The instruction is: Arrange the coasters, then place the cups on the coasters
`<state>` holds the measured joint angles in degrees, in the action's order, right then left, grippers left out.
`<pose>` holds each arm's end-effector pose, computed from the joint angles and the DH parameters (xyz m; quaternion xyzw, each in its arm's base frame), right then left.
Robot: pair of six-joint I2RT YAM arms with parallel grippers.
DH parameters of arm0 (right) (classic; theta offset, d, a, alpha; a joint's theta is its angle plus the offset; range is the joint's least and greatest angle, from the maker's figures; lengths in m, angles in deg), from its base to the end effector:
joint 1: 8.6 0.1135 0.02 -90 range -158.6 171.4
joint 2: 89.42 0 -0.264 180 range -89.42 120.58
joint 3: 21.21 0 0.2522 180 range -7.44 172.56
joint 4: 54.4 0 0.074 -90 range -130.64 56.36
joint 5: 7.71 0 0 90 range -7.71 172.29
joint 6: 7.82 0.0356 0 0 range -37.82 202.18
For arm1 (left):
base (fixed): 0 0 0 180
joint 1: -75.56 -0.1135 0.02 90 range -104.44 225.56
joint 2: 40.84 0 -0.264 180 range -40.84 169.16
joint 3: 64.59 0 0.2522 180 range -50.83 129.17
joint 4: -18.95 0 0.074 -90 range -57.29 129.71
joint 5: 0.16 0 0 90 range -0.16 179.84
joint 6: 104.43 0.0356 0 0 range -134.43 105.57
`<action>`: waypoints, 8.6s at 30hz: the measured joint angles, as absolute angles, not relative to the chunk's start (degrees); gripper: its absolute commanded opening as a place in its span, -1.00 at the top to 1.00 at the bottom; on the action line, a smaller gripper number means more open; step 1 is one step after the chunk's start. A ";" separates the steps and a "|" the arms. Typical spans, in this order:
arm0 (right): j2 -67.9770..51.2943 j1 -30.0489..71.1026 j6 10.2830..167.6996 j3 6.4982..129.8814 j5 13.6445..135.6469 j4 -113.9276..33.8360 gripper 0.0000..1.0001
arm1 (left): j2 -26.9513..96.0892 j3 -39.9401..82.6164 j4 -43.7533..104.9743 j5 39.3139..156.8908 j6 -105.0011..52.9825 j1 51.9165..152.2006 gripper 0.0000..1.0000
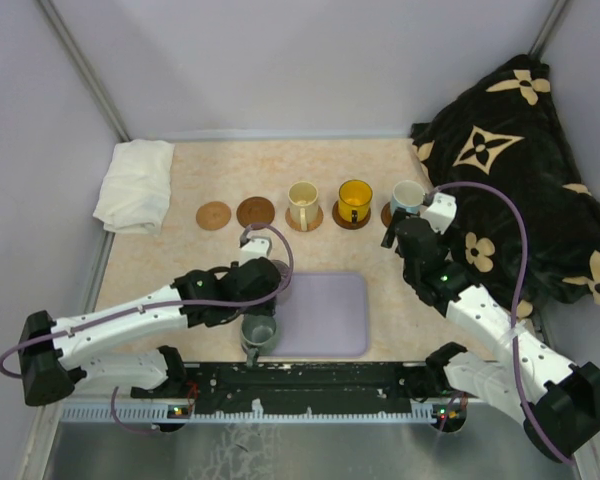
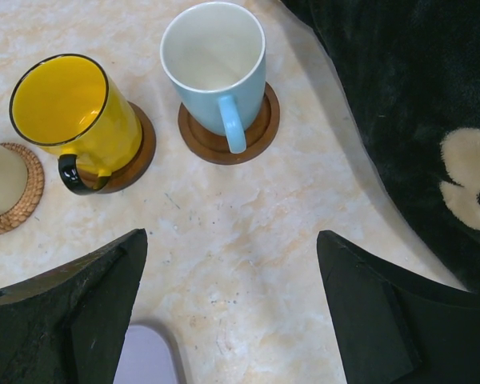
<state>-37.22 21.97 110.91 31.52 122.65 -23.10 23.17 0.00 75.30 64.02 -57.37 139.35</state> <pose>0.1816 0.0805 0.2727 0.1574 0.8186 -0.0312 0.5515 0.1094 -0.1871 0.2657 0.1039 0.9281 -0.1028 0.3425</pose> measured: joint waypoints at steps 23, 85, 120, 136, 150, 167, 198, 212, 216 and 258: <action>-37.22 21.97 111.34 31.52 122.08 -23.10 -0.76 | 33.23 -3.96 69.49 63.23 -57.24 139.61 -0.08; -36.89 21.97 112.87 28.26 119.24 -23.49 -0.72 | 31.02 -3.57 51.76 47.43 -43.29 121.71 1.00; -36.47 21.97 112.83 27.41 118.82 -23.52 -0.74 | 57.27 11.41 34.08 64.50 -29.54 106.54 1.00; -36.04 21.97 112.83 27.41 118.75 -23.54 -0.74 | 58.47 11.60 35.68 64.61 -29.87 105.43 1.00; -36.04 21.97 112.85 27.41 118.69 -23.54 -0.74 | 58.49 12.30 37.56 64.45 -31.62 105.38 1.00; -36.04 21.97 112.87 27.41 118.62 -23.54 -0.75 | 58.89 12.35 39.19 64.17 -32.69 104.77 1.00; -35.60 21.97 113.14 27.41 118.32 -24.41 -0.75 | 59.26 12.48 39.00 65.00 -32.60 104.68 0.34; -35.60 21.97 113.31 27.41 118.19 -24.41 -0.74 | 59.26 12.70 39.00 63.43 -32.63 104.68 -0.07; -35.60 21.97 113.31 27.41 118.16 -24.41 -0.74 | 59.23 12.70 39.11 63.10 -32.60 104.68 -0.07; -35.27 21.97 113.64 26.66 116.92 -25.46 -0.76 | 23.87 1.09 53.64 68.13 -36.21 109.56 -0.99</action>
<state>-35.27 21.97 113.64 26.66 116.92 -25.46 23.87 1.09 53.64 68.13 -36.21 109.56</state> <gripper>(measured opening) 0.876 0.997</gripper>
